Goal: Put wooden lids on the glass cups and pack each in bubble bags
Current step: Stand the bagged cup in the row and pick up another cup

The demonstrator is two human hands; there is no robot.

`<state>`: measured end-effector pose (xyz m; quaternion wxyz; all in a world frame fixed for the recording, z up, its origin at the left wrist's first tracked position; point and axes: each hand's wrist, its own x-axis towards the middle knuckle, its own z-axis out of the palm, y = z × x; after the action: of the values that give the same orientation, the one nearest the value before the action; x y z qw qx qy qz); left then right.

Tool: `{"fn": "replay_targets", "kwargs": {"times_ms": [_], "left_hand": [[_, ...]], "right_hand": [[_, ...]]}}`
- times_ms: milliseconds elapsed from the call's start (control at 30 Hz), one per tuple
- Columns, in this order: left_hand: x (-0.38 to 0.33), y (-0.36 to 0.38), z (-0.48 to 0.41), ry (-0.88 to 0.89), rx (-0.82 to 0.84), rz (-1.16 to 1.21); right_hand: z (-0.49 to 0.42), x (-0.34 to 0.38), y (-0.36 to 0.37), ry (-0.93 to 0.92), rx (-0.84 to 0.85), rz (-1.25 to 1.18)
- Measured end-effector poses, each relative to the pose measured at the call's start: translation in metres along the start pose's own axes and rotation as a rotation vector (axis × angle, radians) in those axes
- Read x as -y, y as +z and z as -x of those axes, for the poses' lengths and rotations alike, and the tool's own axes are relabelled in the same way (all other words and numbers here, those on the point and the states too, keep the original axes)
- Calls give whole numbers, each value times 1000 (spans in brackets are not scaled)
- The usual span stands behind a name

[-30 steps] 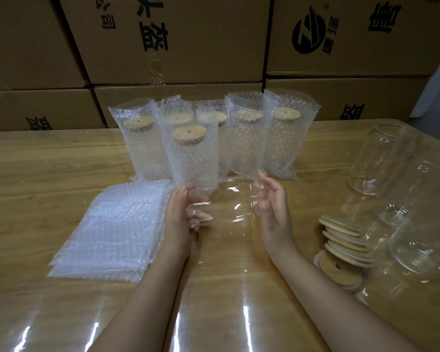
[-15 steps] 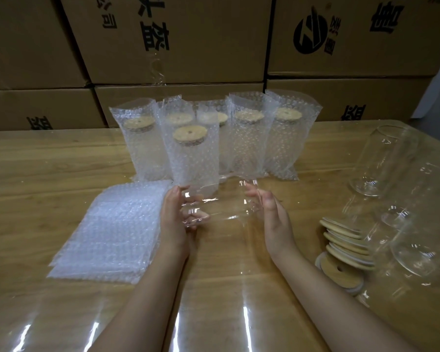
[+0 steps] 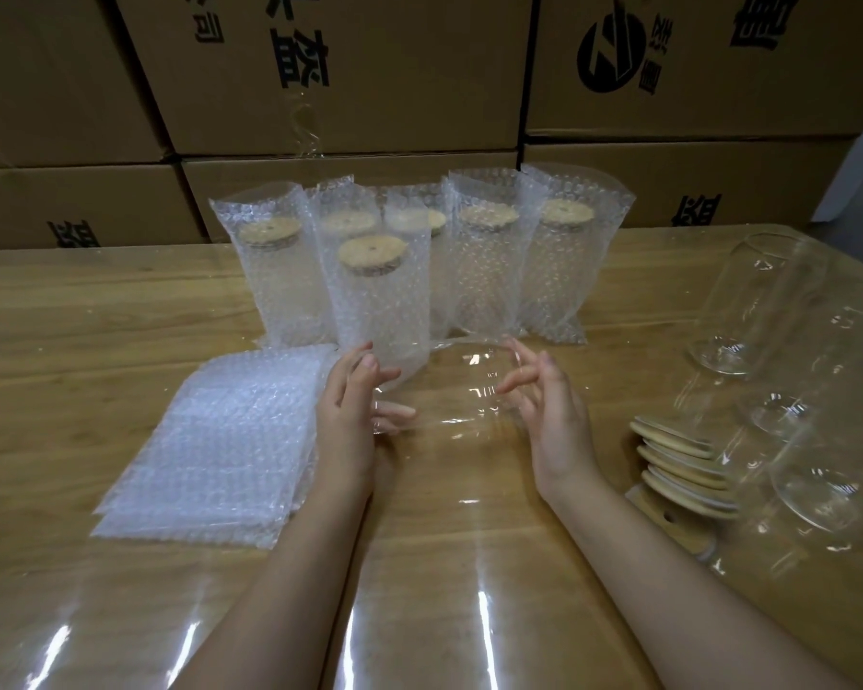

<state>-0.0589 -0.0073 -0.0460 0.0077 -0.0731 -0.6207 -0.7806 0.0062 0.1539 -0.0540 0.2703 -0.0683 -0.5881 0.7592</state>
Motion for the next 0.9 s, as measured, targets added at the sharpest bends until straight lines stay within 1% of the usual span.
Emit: {"fn": "replay_targets", "kwargs": {"times_ms": [133, 367, 467, 567, 700, 767, 900], "left_hand": [[0, -1, 0, -10, -41, -26], [-2, 1, 2, -53, -41, 9], [0, 1, 1, -50, -68, 62], [1, 1, 1, -26, -50, 81], [2, 1, -1, 6, -30, 84], [2, 0, 0, 53, -33, 81], [5, 2, 7, 260, -71, -14]], "right_hand": [[-4, -1, -1, 24, 9, -43], [-4, -2, 0, 99, 114, 24], [-4, -4, 2, 123, 121, 25], [-4, -6, 3, 117, 133, 29], [-2, -8, 3, 105, 98, 44], [0, -7, 5, 80, 85, 74], [4, -8, 6, 4, 5, 102]]}}
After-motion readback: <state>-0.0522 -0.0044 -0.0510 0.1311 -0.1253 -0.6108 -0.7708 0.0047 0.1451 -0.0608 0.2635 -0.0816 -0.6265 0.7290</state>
